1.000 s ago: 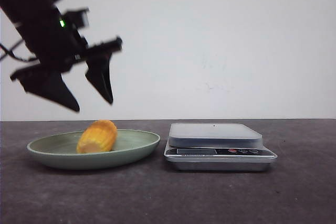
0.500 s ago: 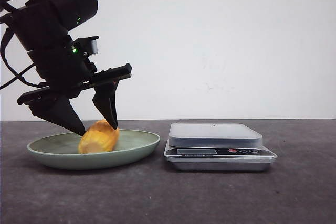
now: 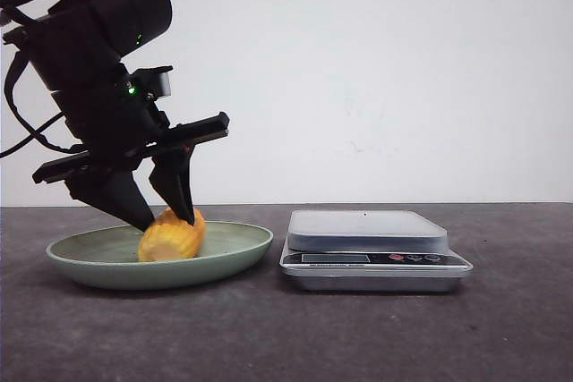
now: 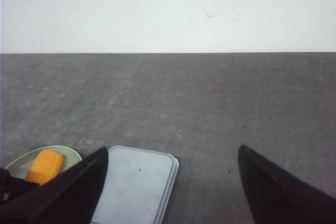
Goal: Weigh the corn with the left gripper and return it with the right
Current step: 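Lower the open left gripper over the corn cob and close on it, then lift the corn with the left gripper and carry it over the scale, then open the left gripper to set the corn on the scale, withdraw, then lower the right gripper onto the corn on the scale and grasp it, then carry the corn with the right gripper back over the green plate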
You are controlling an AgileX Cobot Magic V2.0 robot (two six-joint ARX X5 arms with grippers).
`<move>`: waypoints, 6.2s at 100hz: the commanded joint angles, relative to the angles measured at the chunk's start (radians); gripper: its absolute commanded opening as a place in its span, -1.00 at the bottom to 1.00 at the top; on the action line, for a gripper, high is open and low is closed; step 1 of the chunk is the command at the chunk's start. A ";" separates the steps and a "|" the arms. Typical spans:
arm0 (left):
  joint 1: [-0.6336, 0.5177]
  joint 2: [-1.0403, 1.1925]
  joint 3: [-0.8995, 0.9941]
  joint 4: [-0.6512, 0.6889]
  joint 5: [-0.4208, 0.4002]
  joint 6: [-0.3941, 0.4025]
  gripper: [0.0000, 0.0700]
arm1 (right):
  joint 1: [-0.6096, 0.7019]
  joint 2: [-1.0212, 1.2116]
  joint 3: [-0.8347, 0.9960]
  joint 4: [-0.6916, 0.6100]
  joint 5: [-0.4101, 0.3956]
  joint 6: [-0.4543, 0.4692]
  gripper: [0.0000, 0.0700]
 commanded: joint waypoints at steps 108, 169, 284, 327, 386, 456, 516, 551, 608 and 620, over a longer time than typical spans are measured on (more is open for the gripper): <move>-0.272 0.211 0.608 -0.187 -0.006 0.017 -0.99 | 0.003 0.005 0.019 0.008 0.002 -0.008 0.41; -0.294 0.386 0.608 -0.154 -0.053 -0.026 -0.99 | 0.003 0.005 0.019 -0.015 0.003 -0.007 0.41; -0.238 -0.164 0.622 -0.352 -0.307 0.179 0.12 | 0.003 0.006 0.019 -0.034 0.000 -0.017 0.41; -0.246 -0.681 0.622 -0.784 -0.526 0.203 0.15 | 0.133 0.101 0.019 0.046 -0.047 0.034 0.41; -0.217 -1.172 0.614 -1.250 -0.621 -0.056 0.36 | 0.426 0.532 0.019 0.315 0.143 0.118 0.58; -0.187 -1.279 0.354 -1.251 -0.574 -0.047 0.35 | 0.433 0.851 0.019 0.388 0.213 0.201 0.18; -0.187 -1.279 0.332 -1.249 -0.581 -0.045 0.35 | 0.435 0.886 0.019 0.358 0.214 0.230 -0.85; -0.187 -1.279 0.332 -1.249 -0.584 -0.041 0.35 | 0.451 0.838 0.034 0.386 0.213 0.236 -0.99; -0.187 -1.279 0.333 -1.247 -0.584 -0.052 0.35 | 0.711 0.842 0.356 0.366 0.309 0.199 -0.99; -0.187 -1.279 0.333 -1.247 -0.584 -0.054 0.35 | 0.741 0.923 0.367 0.419 0.320 0.241 -0.99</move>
